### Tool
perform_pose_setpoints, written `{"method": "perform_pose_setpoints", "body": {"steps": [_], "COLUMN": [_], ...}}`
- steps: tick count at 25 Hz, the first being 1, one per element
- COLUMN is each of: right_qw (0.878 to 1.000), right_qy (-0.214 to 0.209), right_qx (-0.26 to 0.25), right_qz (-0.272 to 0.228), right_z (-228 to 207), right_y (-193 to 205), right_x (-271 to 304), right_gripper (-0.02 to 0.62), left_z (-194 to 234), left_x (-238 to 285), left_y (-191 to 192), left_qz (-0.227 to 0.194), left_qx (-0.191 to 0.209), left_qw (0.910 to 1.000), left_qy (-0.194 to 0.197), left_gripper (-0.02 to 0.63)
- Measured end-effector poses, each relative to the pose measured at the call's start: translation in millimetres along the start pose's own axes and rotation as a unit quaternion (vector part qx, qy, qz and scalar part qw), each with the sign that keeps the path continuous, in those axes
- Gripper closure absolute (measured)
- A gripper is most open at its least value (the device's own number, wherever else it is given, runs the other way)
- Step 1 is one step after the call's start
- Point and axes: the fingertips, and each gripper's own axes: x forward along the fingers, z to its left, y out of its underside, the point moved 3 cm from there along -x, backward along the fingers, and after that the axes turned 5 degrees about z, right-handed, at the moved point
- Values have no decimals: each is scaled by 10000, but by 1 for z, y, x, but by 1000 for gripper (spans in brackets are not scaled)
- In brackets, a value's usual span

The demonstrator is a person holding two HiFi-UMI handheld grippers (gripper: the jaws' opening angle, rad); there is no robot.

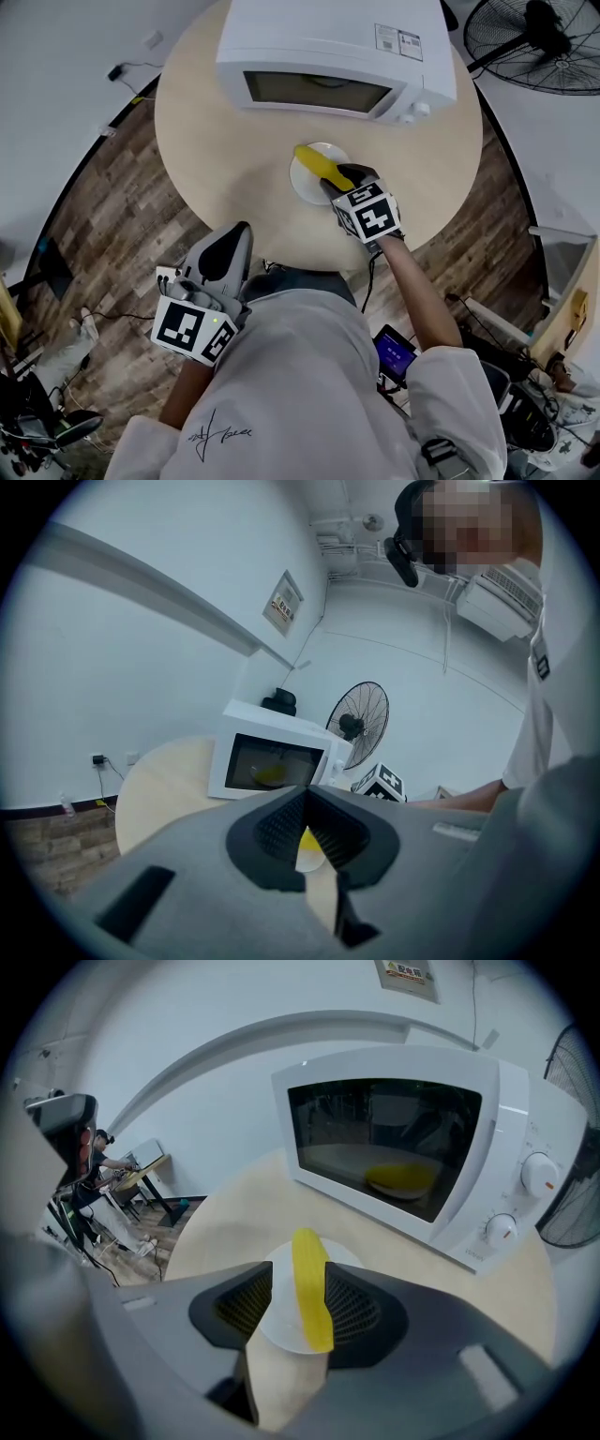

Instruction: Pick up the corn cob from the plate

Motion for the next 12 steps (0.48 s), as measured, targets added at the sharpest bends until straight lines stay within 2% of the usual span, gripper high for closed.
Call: {"method": "perform_pose_setpoints", "body": {"steps": [12], "right_qw": [9979], "right_qy": [-25], "right_qx": [-291], "right_qz": [577], "right_z": [-15], "right_y": [13], "right_x": [30], "right_gripper": [333], "left_z": [4], "left_x": [1], "left_y": [5], "left_qz": [34], "left_qx": [-83], "left_qw": [9997], "left_qy": [-224], "left_gripper": [615]}}
